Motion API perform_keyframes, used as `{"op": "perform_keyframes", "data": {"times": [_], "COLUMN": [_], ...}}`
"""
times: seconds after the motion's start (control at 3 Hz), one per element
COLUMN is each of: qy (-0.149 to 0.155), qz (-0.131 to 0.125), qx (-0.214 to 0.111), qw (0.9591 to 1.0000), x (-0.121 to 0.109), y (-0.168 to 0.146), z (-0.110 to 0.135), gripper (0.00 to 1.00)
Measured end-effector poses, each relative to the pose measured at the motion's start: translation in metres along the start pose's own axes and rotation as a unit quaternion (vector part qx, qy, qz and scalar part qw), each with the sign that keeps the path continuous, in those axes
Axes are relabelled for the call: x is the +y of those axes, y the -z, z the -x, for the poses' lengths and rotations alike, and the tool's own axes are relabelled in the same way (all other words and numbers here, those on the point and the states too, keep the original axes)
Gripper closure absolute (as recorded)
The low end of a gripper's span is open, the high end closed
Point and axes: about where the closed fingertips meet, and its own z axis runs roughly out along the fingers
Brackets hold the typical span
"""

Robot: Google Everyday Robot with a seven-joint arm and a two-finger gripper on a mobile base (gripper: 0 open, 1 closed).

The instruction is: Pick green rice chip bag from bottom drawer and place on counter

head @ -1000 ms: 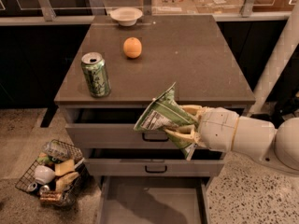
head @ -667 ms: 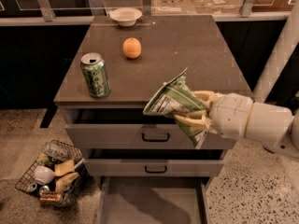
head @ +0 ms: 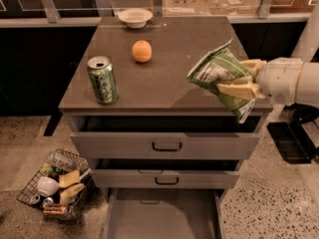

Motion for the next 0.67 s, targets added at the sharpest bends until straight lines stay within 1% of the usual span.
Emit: {"op": "perform_keyframes", "data": {"times": [0.33,0.67], "qy": [-0.022,-0.038], "qz": [0.035,0.089], "qx": [0.035,0.057], "qw": [0.9985,0.9937], "x": [-0.039,-0.064], "y": [-0.01,-0.041], "z": [-0.033,-0.07], "gripper": [1.0,1.0]}}
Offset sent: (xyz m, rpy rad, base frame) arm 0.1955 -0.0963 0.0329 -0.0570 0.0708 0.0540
